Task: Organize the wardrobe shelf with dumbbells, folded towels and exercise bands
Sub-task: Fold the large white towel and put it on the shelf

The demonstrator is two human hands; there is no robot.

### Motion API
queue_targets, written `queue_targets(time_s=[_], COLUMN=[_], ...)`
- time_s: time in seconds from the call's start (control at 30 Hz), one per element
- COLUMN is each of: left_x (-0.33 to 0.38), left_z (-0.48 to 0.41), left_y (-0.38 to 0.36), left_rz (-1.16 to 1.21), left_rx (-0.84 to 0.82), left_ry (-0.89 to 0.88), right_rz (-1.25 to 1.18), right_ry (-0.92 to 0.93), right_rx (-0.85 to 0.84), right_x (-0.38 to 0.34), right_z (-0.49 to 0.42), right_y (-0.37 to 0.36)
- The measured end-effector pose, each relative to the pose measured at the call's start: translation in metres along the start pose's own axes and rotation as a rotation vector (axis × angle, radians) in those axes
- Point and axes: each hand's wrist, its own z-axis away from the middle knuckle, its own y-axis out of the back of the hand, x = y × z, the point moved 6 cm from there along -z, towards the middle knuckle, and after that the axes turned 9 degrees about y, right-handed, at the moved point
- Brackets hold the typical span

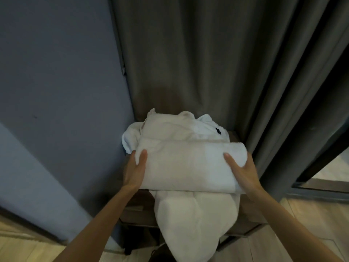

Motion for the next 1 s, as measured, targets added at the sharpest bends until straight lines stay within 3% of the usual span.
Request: queue_targets(time_s=[0.3,0.5,0.57,0.67,0.77,0.87,0.93,1.0], left_x=[-0.001,-0.002,-0.004,0.009,0.031,0.023,0.009,-0.01], left_z=[-0.016,-0.018,-0.012,-0.002,0.012,0.04,0.052,0.05], left_y=[0.004,-0.004,-0.004,-0.002,-0.008,-0.027,-0.033,-0.034], left_rz=[-0.176,-0.446,-0.51,-0.567,-0.754,-0.868,-0.947,-1.08], left_rx=[0.127,0.28,0.343,0.434,0.448,0.303,0.143,-0.036], left_ry=[-0.021,0.024,0.014,-0.15,-0.539,-0.94,-0.911,-0.713], right_rz=[0.028,0.169,0.392,0.753,0.787,0.864,0.976,1.054], right_ry=[0.15,-0.001,0.103,0.512,0.839,0.769,0.69,0.687], right_rx=[0.072,0.154,0.221,0.233,0.043,-0.368,-0.573,-0.61], right_x=[-0.011,0.011,0.0,-0.029,-0.039,-0.023,-0.001,0.006], right_z=[-0.015,-0.025,-0.021,-0.01,0.001,0.018,0.034,0.04], right_y=[-0.005,-0.013,-0.015,-0.025,-0.037,-0.047,-0.051,-0.05])
